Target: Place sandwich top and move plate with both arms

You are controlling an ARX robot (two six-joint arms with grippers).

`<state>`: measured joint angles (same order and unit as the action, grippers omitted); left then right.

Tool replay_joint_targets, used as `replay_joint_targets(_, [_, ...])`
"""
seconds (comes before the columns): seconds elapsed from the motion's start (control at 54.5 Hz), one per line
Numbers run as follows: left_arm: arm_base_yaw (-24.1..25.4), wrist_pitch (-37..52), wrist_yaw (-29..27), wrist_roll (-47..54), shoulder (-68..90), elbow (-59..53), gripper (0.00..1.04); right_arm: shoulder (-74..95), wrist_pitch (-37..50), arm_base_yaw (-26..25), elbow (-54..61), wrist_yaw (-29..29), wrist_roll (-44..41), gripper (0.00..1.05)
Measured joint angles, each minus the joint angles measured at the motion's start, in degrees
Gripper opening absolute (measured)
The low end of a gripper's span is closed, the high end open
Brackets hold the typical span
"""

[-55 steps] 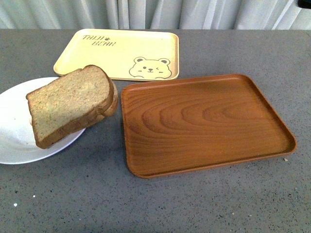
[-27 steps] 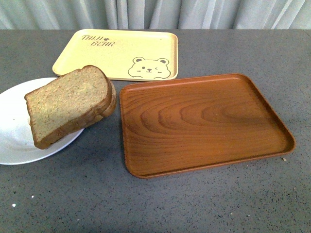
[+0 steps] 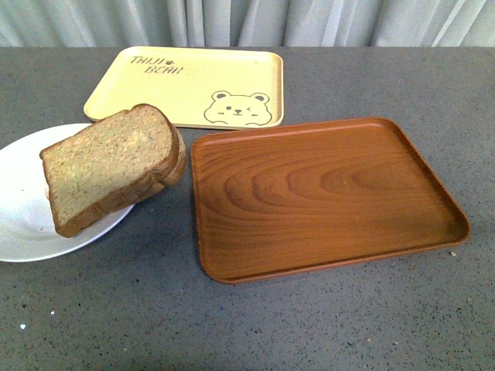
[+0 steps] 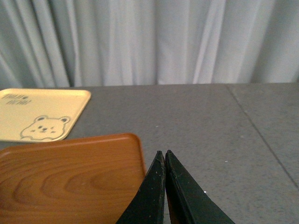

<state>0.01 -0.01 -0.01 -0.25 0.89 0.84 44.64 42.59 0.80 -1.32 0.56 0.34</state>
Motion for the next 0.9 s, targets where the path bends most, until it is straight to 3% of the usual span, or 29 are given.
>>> replay_joint_targets(0.899, [0.0,0.0,0.0,0.0,0.0,0.0,0.96,-27.9,-25.7,-0.6,0.1,-0.4,0.0,0.02])
